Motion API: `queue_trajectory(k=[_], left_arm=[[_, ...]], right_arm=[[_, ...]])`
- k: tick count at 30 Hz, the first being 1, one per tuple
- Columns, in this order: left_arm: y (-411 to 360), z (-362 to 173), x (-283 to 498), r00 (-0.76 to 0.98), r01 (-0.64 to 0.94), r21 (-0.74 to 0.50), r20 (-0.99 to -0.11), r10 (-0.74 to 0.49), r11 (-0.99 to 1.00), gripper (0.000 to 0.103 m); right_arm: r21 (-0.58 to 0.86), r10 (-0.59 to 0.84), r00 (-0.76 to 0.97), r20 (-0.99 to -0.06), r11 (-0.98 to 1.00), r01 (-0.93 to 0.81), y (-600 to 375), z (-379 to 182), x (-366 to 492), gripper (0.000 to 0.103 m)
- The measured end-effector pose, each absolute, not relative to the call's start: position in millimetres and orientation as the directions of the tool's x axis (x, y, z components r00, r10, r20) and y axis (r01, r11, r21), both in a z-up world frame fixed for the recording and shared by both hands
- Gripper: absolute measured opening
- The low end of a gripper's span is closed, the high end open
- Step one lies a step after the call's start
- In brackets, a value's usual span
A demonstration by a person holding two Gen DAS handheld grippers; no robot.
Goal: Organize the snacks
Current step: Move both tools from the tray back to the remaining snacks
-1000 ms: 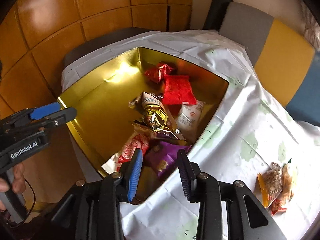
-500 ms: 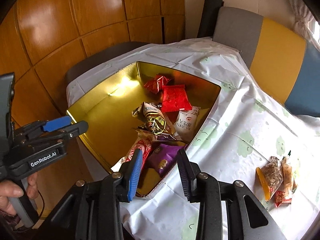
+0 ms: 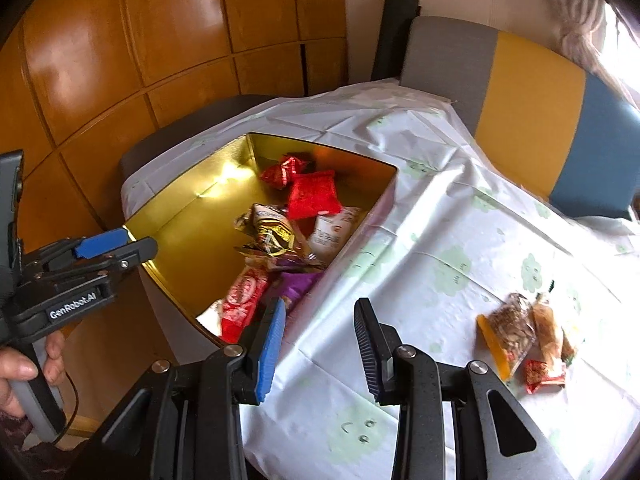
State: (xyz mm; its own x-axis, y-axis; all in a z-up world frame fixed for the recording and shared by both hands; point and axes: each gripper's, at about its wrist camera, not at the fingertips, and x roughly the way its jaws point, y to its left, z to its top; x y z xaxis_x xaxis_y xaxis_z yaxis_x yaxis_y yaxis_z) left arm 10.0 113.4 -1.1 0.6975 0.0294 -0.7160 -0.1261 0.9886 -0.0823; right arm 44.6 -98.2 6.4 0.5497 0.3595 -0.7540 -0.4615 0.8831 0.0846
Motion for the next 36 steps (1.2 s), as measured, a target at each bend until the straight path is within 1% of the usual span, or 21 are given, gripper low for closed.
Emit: queue_trajectory(k=[11,23,24,29,30,31,32,33,35,36], left_arm=[[86.1,6.1,10.0,0.706,-0.064,-0.044,-0.708,0.014,0.997,0.053],[46.3,11.6,12.5,0.708,0.035,-0.007,-0.706,-0.030,0.999,0.053],[41.8,11.9,12.7,0.707,0.047,-0.003,-0.706,-0.036,0.999,0.053],[21.9,12.5,12.7,0.703,0.098,0.013,-0.709,-0.060,0.995,0.053],[18.3,12.6,13.0,0.702,0.108,0.016,-0.710,-0.065,0.994,0.053],[14.0,12.4,13.2,0.699,0.119,0.019,-0.711,-0.070,0.993,0.053],[7.7,11.9,13.4,0.696,0.134,0.022,-0.714,-0.079,0.991,0.053],[4.4,11.3,13.9,0.694,0.141,0.023,-0.716,-0.082,0.990,0.053],[-6.9,9.6,14.1,0.686,0.166,0.027,-0.722,-0.096,0.986,0.053],[-12.8,8.5,14.0,0.681,0.181,0.029,-0.725,-0.104,0.983,0.053]], right_arm=[[0.082,0.303,0.578,-0.758,0.923,-0.377,-149.0,4.7,46.9,0.037],[0.050,0.193,0.625,-0.756,0.970,-0.238,-226.2,11.7,58.2,0.037],[0.043,0.177,0.629,-0.757,0.974,-0.222,-235.4,12.0,59.4,0.039],[0.001,0.098,0.636,-0.765,0.988,-0.151,-274.3,12.6,67.6,0.055],[-0.018,0.058,0.633,-0.772,0.993,-0.113,-287.5,10.4,72.9,0.061],[-0.029,0.025,0.630,-0.776,0.997,-0.076,-298.6,7.9,77.1,0.072],[-0.035,-0.011,0.629,-0.777,0.999,-0.026,-314.2,4.8,82.2,0.076],[-0.027,-0.048,0.629,-0.776,0.999,0.042,-336.1,-1.0,87.3,0.077],[-0.001,-0.089,0.617,-0.782,0.990,0.141,-366.6,-11.6,90.8,0.077],[0.029,-0.111,0.598,-0.794,0.975,0.220,-387.0,-20.4,90.1,0.077]])
